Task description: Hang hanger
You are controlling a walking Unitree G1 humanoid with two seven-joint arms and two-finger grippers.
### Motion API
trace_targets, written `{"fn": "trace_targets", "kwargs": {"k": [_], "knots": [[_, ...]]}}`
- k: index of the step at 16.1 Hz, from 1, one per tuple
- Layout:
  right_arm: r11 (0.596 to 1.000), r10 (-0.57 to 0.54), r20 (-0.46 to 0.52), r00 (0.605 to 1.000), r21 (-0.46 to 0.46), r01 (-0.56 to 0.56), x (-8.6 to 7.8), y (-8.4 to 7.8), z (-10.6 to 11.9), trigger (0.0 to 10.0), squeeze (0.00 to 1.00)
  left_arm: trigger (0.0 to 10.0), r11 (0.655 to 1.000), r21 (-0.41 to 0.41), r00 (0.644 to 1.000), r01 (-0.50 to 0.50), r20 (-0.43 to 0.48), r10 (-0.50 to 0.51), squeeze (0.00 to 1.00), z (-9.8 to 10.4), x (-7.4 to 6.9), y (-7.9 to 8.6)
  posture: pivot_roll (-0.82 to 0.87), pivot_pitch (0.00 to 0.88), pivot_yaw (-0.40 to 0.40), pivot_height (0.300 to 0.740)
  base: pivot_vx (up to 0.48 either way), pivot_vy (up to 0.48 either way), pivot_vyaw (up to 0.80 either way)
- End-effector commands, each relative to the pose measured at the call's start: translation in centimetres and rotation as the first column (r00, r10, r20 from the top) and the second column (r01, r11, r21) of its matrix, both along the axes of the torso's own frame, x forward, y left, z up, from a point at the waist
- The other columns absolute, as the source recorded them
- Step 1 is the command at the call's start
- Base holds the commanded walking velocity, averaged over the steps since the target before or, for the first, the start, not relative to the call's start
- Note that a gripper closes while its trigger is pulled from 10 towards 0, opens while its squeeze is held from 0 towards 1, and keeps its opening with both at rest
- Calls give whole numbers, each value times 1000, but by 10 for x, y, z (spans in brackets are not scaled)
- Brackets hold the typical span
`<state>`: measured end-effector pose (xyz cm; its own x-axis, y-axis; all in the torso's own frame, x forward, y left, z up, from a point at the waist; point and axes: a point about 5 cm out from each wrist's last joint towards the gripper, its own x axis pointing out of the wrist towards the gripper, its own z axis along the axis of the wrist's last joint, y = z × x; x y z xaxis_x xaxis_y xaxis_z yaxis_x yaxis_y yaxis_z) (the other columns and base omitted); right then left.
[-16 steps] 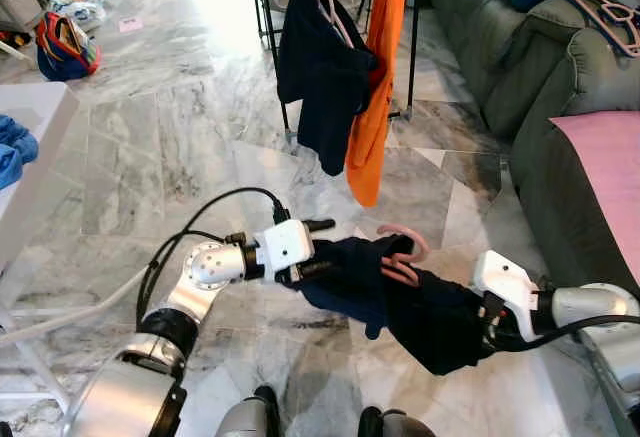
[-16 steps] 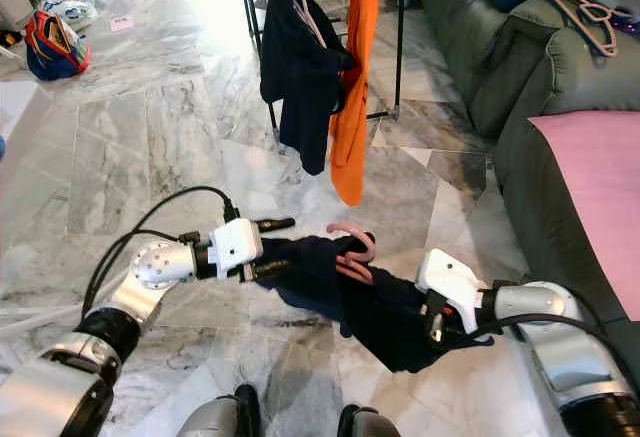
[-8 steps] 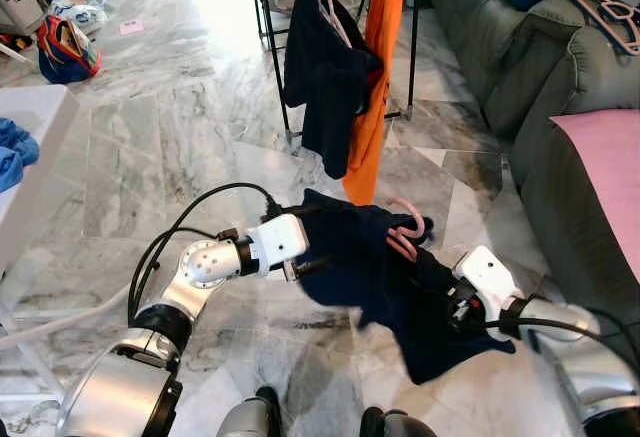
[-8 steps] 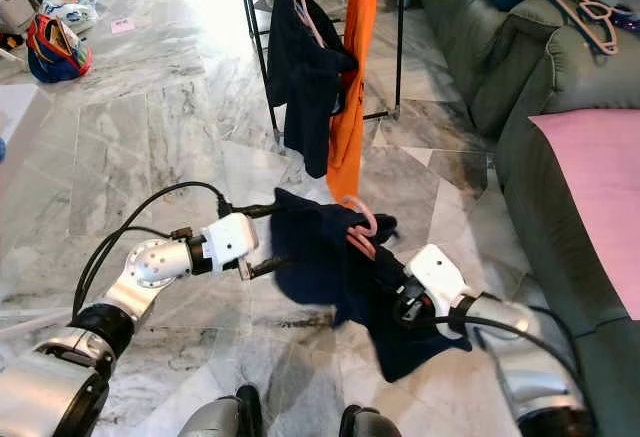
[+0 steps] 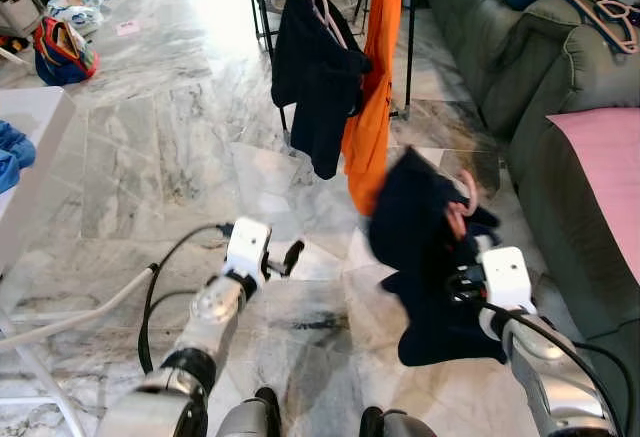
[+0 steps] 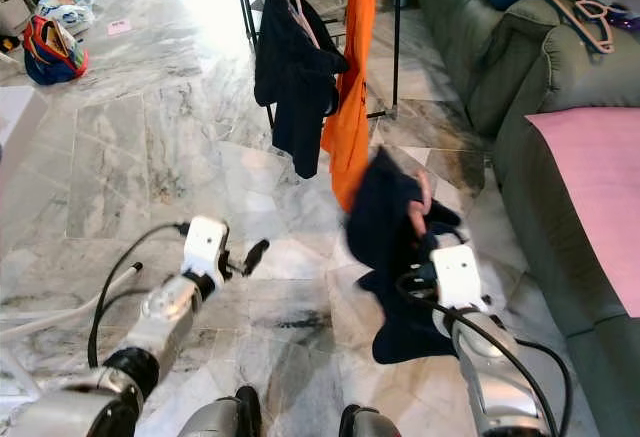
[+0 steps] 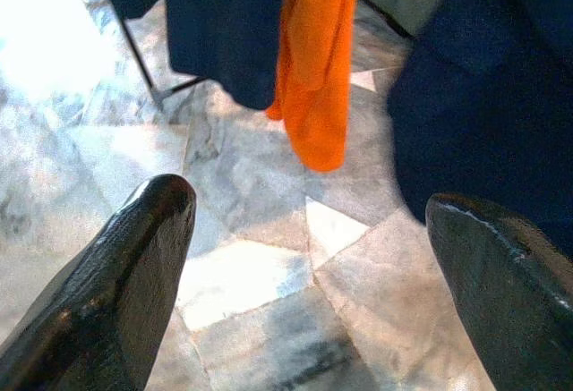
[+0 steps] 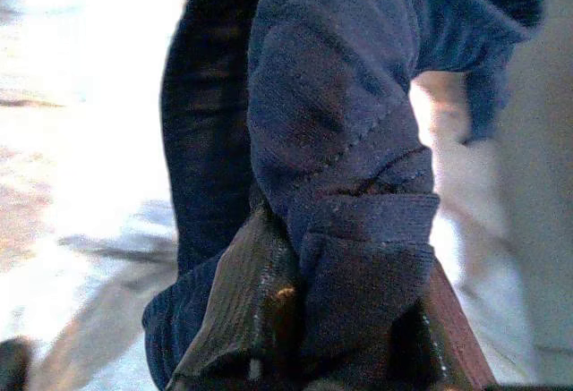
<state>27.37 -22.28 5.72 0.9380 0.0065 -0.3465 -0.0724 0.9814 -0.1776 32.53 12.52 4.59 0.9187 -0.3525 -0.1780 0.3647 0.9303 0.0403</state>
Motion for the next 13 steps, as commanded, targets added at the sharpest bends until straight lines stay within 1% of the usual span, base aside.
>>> {"fn": "trace_targets", "kwargs": {"k": [1,3,4,5,6,8,10,13], "knots": [[998,-60,62,996,-13,61,-3,-4,5,0,0,10000,1000,-15,999,-25,-35,24,0,-9,-7,-1,-193,145,36,740,0,0,0],[997,-74,65,995,-15,75,-4,-4,4,0,0,10000,1000,-12,999,-24,-36,24,0,-10,-8,-3,-195,142,36,740,0,0,0],[995,-98,56,994,-16,99,-9,-1,0,3137,0,10000,999,-41,998,-31,-54,29,0,-12,-9,-8,-202,139,37,740,0,0,0],[991,-132,48,990,-6,132,-11,-2,-2,10000,0,10000,998,-56,997,-37,-62,34,0,-12,-9,-10,-205,138,36,740,255,0,0],[987,-163,39,986,9,163,-12,-5,-4,10000,0,10000,997,-67,997,-36,-68,32,0,-11,-7,-12,-212,137,38,740,315,0,0],[986,-169,42,985,7,169,-12,-6,-4,10000,0,10000,997,-67,998,-28,-66,24,0,-9,-6,-15,-215,136,38,740,323,0,0],[984,-178,44,983,2,178,-12,-11,-2,10000,0,10000,997,-77,998,-16,-65,11,0,-7,-5,-19,-222,131,40,740,411,0,-700],[983,-183,47,982,-2,184,-11,-13,-1,10000,0,10000,996,-84,998,-4,-67,-1,0,-7,-5,-22,-226,126,42,740,480,0,-754]]}}
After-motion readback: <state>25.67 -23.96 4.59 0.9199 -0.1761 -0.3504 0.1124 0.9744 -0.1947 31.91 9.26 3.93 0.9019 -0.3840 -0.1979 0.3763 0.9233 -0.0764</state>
